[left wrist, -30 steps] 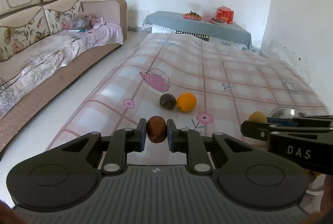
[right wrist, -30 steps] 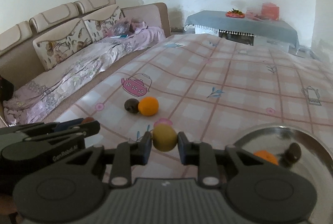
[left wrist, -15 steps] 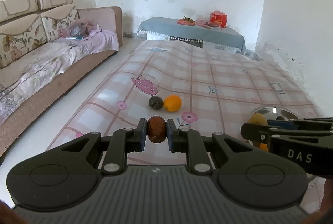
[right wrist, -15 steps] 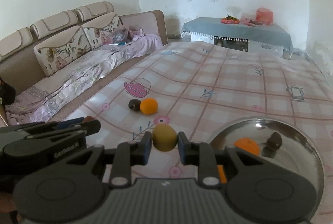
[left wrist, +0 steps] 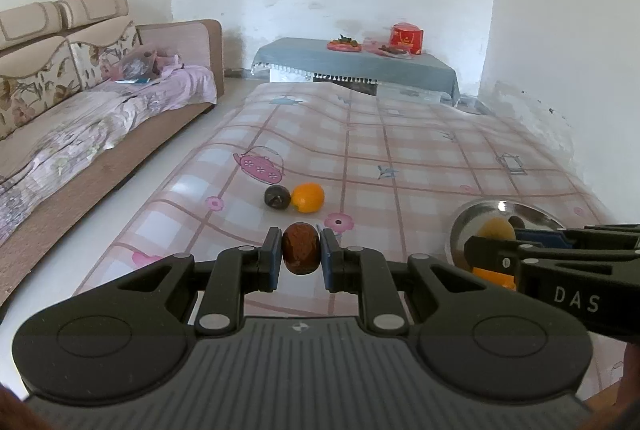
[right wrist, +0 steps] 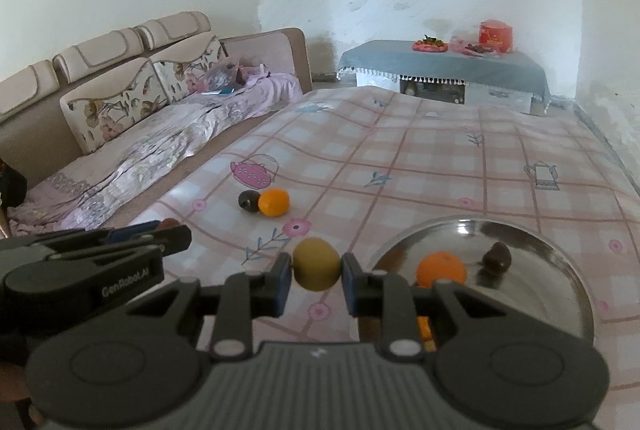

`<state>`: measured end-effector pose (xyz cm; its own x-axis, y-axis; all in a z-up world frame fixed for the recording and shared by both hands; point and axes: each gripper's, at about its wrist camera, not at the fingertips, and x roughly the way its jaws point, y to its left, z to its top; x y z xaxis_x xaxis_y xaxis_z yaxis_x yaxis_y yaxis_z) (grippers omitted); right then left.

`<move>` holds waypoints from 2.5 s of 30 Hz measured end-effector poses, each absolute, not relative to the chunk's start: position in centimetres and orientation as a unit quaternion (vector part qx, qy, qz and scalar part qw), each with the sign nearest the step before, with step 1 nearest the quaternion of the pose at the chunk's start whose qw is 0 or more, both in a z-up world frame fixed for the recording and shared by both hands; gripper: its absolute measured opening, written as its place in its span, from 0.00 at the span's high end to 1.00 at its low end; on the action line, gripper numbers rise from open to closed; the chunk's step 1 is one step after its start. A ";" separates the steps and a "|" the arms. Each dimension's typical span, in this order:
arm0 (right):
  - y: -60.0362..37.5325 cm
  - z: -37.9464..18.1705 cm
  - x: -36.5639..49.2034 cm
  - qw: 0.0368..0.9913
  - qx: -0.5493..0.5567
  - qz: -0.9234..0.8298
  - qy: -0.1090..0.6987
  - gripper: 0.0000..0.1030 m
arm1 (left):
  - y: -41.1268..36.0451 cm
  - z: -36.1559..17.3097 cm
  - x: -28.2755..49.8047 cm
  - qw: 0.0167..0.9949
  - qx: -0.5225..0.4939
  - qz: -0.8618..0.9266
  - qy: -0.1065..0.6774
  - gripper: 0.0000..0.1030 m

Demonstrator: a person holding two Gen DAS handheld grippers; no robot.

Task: Organize fruits

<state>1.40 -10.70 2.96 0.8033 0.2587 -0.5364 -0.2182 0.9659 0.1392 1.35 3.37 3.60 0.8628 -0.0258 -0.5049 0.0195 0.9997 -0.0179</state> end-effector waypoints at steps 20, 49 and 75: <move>-12.8 2.9 -0.1 0.953 0.047 0.101 0.281 0.76 | 3.3 3.6 1.2 0.965 0.002 -0.027 0.262 0.80; -15.4 2.9 -1.1 0.954 0.065 0.074 0.282 0.76 | 2.7 3.4 1.5 0.962 0.014 -0.060 0.265 0.80; -17.6 2.6 -1.6 0.954 0.076 0.048 0.285 0.76 | 1.9 3.2 1.7 0.958 0.023 -0.092 0.270 0.80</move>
<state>-1.63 -17.58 2.64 0.8325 0.1352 -0.5372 -0.0480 0.9837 0.1732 1.73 1.90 3.18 0.8369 -0.1633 -0.5224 0.1883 0.9821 -0.0053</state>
